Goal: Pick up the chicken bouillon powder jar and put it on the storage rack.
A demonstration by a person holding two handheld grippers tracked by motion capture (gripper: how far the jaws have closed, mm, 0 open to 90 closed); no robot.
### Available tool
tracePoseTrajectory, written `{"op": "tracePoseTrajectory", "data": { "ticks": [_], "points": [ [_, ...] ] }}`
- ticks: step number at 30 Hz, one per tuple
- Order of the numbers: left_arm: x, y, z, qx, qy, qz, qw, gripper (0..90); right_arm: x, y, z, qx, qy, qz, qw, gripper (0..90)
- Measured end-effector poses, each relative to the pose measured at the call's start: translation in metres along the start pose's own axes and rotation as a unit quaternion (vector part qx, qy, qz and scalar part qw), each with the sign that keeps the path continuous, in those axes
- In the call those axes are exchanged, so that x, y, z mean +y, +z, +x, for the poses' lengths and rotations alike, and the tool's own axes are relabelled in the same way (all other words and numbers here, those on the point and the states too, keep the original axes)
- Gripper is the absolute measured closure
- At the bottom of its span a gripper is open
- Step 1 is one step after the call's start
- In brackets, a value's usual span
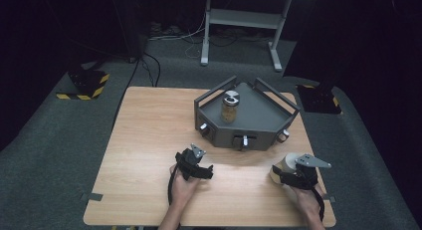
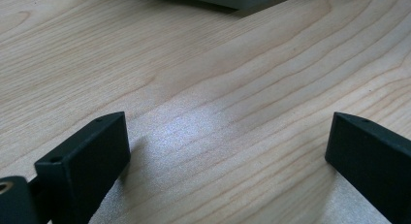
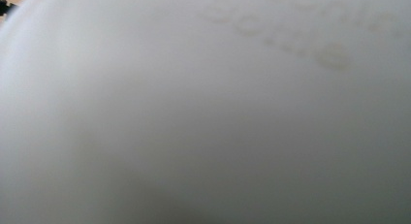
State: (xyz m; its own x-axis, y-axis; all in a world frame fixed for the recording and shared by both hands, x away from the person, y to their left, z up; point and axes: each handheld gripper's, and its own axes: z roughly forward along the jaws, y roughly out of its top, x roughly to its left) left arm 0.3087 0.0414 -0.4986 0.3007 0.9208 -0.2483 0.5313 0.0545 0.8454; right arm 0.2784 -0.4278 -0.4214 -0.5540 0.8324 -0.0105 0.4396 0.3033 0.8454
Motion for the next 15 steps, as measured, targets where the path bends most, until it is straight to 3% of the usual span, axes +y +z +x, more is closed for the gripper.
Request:
{"op": "tracePoseTrajectory", "data": {
  "ticks": [15],
  "points": [
    [0.000, 0.000, 0.000, 0.000, 0.000, 0.000, 1.0000, 2.1, 0.025, -0.010, -0.002, 0.026, -0.021, -0.013, 0.9993, 32.2]
  ]
}}
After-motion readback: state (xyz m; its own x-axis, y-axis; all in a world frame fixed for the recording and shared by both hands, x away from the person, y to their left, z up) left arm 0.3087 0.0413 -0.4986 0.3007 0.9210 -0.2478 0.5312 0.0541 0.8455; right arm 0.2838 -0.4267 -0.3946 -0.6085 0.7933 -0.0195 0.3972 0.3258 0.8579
